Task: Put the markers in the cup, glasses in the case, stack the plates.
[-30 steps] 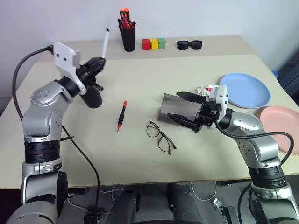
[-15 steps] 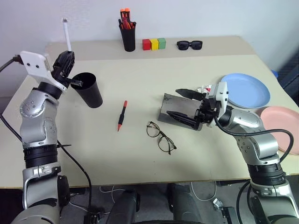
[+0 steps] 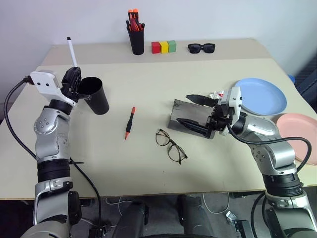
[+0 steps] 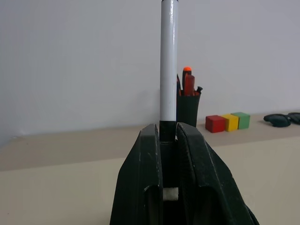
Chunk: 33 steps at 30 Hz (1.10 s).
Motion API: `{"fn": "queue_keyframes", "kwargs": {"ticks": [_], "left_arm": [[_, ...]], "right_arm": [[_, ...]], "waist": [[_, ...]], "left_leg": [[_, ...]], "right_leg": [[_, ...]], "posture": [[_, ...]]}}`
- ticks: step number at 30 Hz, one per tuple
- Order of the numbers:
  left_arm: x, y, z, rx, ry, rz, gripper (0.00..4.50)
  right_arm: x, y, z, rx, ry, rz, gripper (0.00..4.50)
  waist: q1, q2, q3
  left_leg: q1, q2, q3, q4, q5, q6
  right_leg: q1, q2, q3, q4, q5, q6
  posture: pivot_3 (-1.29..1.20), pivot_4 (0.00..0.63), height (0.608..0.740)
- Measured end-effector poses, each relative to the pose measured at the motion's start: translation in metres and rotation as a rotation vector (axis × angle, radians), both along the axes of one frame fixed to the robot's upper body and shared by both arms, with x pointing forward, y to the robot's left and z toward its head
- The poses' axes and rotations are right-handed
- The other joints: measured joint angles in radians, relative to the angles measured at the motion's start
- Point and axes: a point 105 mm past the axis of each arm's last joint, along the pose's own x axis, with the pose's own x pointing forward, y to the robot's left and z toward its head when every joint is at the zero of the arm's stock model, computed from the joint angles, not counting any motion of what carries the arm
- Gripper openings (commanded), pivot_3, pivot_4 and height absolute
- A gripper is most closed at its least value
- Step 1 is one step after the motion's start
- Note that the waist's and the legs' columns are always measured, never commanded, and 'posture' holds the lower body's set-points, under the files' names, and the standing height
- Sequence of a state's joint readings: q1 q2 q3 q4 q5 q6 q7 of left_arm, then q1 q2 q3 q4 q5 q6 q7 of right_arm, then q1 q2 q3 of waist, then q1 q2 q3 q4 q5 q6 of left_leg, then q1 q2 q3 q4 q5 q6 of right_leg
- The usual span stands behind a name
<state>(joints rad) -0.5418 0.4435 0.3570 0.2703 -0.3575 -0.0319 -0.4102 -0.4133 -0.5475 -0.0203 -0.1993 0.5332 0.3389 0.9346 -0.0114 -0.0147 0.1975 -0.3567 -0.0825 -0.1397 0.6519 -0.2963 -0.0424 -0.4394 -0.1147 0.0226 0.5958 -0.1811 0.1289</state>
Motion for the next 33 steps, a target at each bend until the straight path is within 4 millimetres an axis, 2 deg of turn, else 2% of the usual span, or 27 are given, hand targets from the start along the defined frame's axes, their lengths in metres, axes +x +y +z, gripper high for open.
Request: {"fn": "queue_keyframes", "kwargs": {"ticks": [5,8,14,19,23,26,28,31,33], "left_arm": [[0.0,0.001,-0.007,-0.005,0.019,0.0,0.05],[0.0,0.001,-0.008,-0.006,0.023,-0.004,1.35],[0.0,-0.003,-0.01,0.005,0.03,-0.029,4.37],[0.0,-0.008,-0.01,0.017,0.032,-0.059,4.44],[-0.004,-0.023,-0.001,-0.003,0.044,-0.149,4.44],[-0.014,-0.052,0.014,0.017,0.062,-0.27,4.44],[-0.018,-0.074,0.018,0.052,0.11,-0.324,4.44],[-0.02,-0.102,0.009,0.066,0.224,-0.34,4.44],[-0.021,-0.118,0.001,0.074,0.32,-0.336,4.44]], "right_arm": [[0.0,0.0,0.0,0.001,0.001,-0.005,4.42],[0.001,0.0,0.0,0.001,0.001,-0.006,4.42],[0.001,0.0,0.0,0.001,0.003,-0.007,4.42],[0.001,0.0,0.0,0.001,0.002,-0.007,4.42],[0.001,0.0,0.0,0.0,0.002,-0.006,4.42],[0.001,0.0,0.001,0.0,-0.001,-0.005,4.42],[0.001,0.0,0.001,0.0,-0.006,-0.004,4.42],[0.003,-0.006,-0.001,-0.018,-0.005,-0.01,4.42],[0.005,-0.018,-0.002,-0.051,0.002,-0.025,4.42]], "waist": [[-0.001,0.0,0.0],[0.0,0.0,0.0],[0.0,0.0,0.0],[-0.001,0.0,0.0],[-0.001,0.0,0.0],[-0.001,0.0,0.0],[-0.001,0.0,0.0],[0.0,0.0,0.0],[0.0,0.0,0.0]], "left_leg": [[0.0,0.0,0.0,0.0,0.0,0.0],[0.0,0.0,0.0,0.0,0.0,0.0],[0.0,0.0,0.0,0.0,0.0,0.0],[0.0,0.0,0.0,0.0,0.0,0.0],[0.0,0.0,0.0,0.0,0.0,0.0],[0.0,0.0,0.0,0.0,0.0,0.0],[0.001,0.0,0.0,0.0,0.0,0.0],[0.001,0.0,0.0,0.001,0.0,0.0],[0.0,0.0,0.0,0.001,0.0,0.0]], "right_leg": [[0.0,0.0,0.0,0.0,0.0,0.0],[0.0,0.0,0.0,0.0,0.0,0.0],[0.0,0.0,0.0,0.0,0.0,0.0],[0.0,0.0,0.0,0.0,0.0,0.0],[0.0,0.0,0.0,0.0,0.0,0.0],[0.0,0.0,0.0,0.0,0.0,0.0],[0.001,0.0,0.0,0.0,0.0,0.0],[0.001,0.0,0.0,0.0,0.0,0.0],[0.001,0.0,0.0,0.0,0.0,0.0]], "posture": [[0.0,0.15,0.74],[0.0,0.15,0.74],[0.0,0.15,0.74],[0.0,0.15,0.74],[0.0,0.15,0.74],[0.0,0.15,0.74],[0.0,0.15,0.74],[0.0,0.15,0.74],[0.0,0.15,0.74]]}}
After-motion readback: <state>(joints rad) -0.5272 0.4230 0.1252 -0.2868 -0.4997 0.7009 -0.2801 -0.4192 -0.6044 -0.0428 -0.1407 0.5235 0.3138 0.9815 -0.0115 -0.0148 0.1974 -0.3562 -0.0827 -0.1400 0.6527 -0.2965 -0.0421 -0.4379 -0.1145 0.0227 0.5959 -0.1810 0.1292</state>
